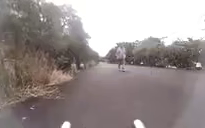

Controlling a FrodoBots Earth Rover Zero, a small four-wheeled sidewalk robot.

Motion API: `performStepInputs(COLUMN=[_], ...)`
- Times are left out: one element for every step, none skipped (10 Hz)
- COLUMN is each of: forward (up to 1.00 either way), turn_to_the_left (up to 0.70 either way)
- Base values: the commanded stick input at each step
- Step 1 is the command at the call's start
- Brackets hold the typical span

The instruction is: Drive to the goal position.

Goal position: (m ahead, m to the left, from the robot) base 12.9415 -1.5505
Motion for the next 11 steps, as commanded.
performStepInputs(forward=[0.5, 0.5, 0.5, 0.5, 0.5, 0.5, 0.5, 0.5, 0.5, 0.5, 0.5], turn_to_the_left=[0.0, 0.0, 0.0, 0.0, 0.0, 0.0, 0.0, 0.0, 0.0, 0.0, 0.0])
